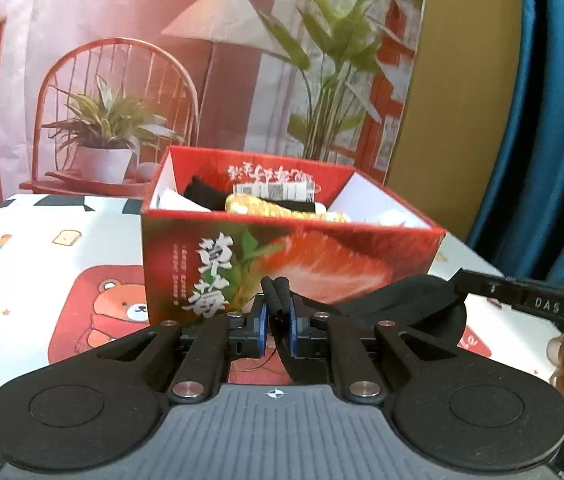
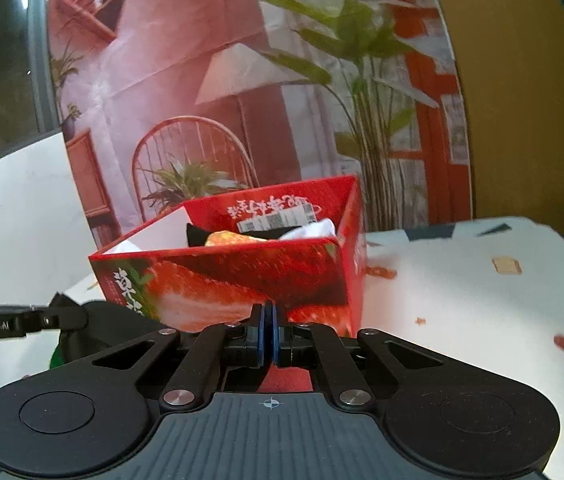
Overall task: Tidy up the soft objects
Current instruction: 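Lift the black strap with both tools and carry it over the red box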
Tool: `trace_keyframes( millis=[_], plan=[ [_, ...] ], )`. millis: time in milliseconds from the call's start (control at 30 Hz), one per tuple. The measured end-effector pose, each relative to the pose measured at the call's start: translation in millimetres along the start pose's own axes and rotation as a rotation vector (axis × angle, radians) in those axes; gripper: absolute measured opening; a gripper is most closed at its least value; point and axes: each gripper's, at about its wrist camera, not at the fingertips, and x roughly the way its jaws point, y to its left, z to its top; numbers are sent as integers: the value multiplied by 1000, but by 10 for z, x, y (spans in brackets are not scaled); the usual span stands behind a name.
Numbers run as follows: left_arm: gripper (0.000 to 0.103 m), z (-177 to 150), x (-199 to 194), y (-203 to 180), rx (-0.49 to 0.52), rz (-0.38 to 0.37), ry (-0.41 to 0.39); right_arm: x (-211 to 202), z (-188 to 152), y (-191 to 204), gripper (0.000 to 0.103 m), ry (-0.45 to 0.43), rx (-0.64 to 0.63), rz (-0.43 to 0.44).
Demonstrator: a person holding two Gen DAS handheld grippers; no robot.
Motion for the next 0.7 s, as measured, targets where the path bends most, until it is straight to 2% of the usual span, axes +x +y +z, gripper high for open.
trace_keyframes(
  millis=[200,400,567,700],
  plan=[
    [10,155,-96,90,-53,13,-34,-33,146,114,4,-28,-11,26],
    [10,590,-184,113,-42,10,-139,-37,545,221,3,-106,-47,52],
    [10,938,-14,89,-31,18,-181,128,926,245,3,-149,-64,55],
    [10,1097,210,90,-9,38,-177,390,1115,241,3,-148,-103,26]
  ],
)
